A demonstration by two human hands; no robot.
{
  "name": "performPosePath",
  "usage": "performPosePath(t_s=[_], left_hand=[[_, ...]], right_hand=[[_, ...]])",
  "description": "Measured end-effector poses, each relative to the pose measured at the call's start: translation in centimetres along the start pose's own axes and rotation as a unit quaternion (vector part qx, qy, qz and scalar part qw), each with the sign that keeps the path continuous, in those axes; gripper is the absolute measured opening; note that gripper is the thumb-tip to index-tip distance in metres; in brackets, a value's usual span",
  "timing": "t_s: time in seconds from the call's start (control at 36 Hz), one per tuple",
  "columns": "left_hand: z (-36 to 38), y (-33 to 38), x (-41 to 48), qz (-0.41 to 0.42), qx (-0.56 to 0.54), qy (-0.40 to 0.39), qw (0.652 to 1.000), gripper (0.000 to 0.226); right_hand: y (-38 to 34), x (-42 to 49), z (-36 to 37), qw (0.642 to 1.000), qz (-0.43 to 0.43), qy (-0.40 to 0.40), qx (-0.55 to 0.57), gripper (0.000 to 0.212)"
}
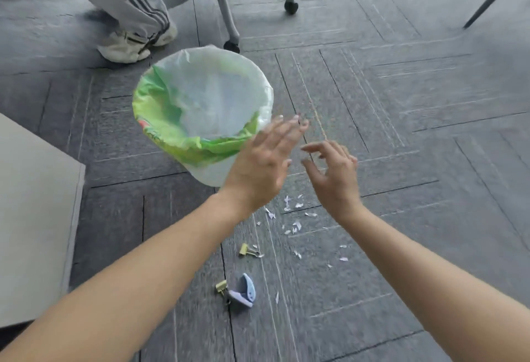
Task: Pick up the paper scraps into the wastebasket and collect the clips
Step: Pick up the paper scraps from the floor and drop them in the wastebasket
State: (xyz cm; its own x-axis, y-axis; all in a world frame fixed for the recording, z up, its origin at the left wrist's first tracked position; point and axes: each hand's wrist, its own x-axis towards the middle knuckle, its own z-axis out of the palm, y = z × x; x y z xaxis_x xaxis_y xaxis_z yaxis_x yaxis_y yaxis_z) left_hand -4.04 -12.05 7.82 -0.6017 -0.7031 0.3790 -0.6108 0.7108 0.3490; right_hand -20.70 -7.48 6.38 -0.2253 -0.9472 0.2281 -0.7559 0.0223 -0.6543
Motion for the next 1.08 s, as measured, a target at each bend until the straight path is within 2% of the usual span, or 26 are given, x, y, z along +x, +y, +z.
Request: performPosePath(t_s=[0.08,0.17,0.22,0.28,0.33,0.39,0.58,0.72,0.97,1.08], left_hand=[[3.5,0.9,-3.1,0.026,-0.053,-0.006,0.998,0.061],[6.0,1.3,-6.8,0.042,-0.079,-0.053,0.995,0.049],[7.2,1.4,-9.3,-0.009,-0.092,-0.14,0.986,0.04],[8.4,0.8,-11.6,-0.096,-0.083,-0.221,0.967,0.035],[9.3,-0.3,-13.8,-0.18,-0.076,-0.264,0.945,0.032],[9.5,-1.0,-15.3,-0.232,-0.073,-0.272,0.931,0.031],[9.6,-2.1,-17.1,-0.288,-0.026,-0.241,0.927,0.024],[9.9,-2.6,-16.1,-0.285,-0.007,-0.234,0.929,0.019],[10.9,-2.5,-15.0,-0.258,0.037,-0.289,0.921,0.014],[11.2,-2.5,-14.9,-0.247,0.046,-0.301,0.92,0.009]], right_hand=[[3.2,-4.7,1.2,0.996,0.073,-0.043,-0.013,0.012],[5.6,-9.9,2.7,0.979,0.122,-0.155,-0.046,0.008],[6.4,-13.2,3.5,0.96,0.131,-0.239,-0.067,0.008],[6.9,-16.0,4.4,0.943,0.128,-0.297,-0.081,0.012],[7.3,-18.0,5.3,0.93,0.127,-0.333,-0.089,0.016],[7.5,-19.4,6.3,0.923,0.121,-0.353,-0.099,0.016],[6.9,-21.5,8.2,0.917,0.092,-0.359,-0.147,0.027],[6.1,-21.3,9.0,0.917,0.087,-0.344,-0.183,0.022],[5.9,-20.9,8.9,0.915,0.066,-0.352,-0.187,0.017],[6.6,-19.8,7.9,0.926,0.083,-0.312,-0.197,0.013]])
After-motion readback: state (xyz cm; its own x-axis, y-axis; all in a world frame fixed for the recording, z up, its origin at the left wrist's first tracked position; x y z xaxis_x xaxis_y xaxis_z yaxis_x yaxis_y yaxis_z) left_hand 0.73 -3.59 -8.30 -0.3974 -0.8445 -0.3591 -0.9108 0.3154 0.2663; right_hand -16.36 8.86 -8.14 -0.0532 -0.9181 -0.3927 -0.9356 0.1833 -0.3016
